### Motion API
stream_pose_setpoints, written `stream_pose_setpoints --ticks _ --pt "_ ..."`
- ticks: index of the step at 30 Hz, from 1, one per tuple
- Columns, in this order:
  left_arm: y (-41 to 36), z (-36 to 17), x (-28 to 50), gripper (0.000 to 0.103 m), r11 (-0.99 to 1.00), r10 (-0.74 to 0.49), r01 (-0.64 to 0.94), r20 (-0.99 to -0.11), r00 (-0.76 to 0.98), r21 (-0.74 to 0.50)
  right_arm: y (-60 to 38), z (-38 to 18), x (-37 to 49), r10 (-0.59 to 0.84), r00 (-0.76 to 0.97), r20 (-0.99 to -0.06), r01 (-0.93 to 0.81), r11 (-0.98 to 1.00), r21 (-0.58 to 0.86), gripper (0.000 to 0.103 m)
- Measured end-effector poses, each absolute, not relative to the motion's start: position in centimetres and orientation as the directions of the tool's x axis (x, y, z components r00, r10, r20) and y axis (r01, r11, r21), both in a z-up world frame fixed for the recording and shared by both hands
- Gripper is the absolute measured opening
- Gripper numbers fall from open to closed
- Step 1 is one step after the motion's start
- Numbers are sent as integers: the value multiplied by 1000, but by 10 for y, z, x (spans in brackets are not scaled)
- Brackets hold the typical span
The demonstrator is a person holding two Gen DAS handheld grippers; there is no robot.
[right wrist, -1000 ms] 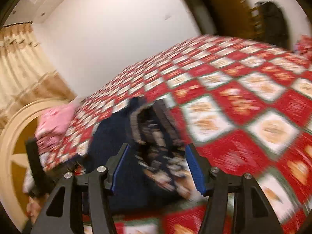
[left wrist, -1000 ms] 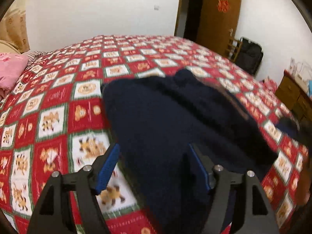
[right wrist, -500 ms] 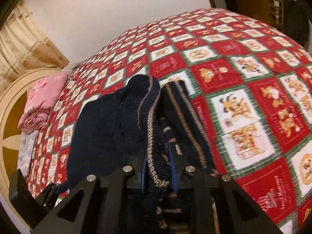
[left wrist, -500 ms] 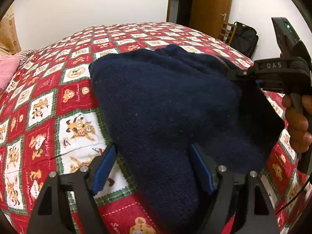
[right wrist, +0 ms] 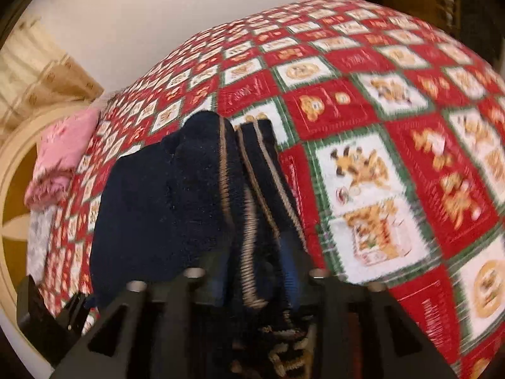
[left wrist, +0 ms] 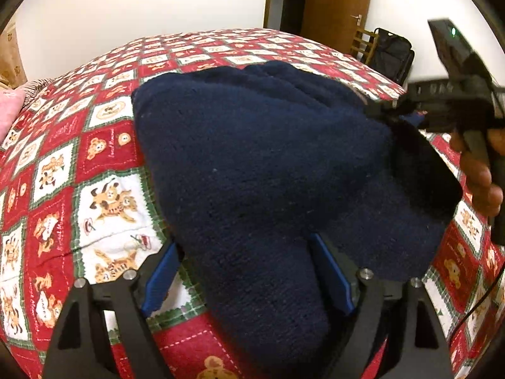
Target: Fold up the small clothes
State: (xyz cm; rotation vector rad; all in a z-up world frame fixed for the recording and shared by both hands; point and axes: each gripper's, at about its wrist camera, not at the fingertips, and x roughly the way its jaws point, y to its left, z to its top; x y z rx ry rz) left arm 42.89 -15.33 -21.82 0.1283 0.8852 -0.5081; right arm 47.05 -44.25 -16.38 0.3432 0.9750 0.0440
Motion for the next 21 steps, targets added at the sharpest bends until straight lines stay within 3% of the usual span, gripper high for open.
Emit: stream_pose_setpoints --ticks 6,13,14,15,21 --pt "-149 -222 427 86 869 -403 476 -753 521 -136 -432 -135 500 186 620 -762 59 957 282 51" --pt "-149 -224 422 88 854 -435 497 -736 518 -155 -404 -165 567 207 497 -843 41 964 262 51" --pt "-148 -224 422 90 854 -436 495 -735 518 -158 -404 -168 571 206 499 -842 47 964 263 40" --pt "-147 -225 421 92 855 -438 491 -735 517 -164 -402 -170 574 211 498 -841 48 962 270 16" --pt "-141 -229 424 97 845 -477 480 -736 480 -234 -410 -159 557 128 617 -777 109 964 245 11"
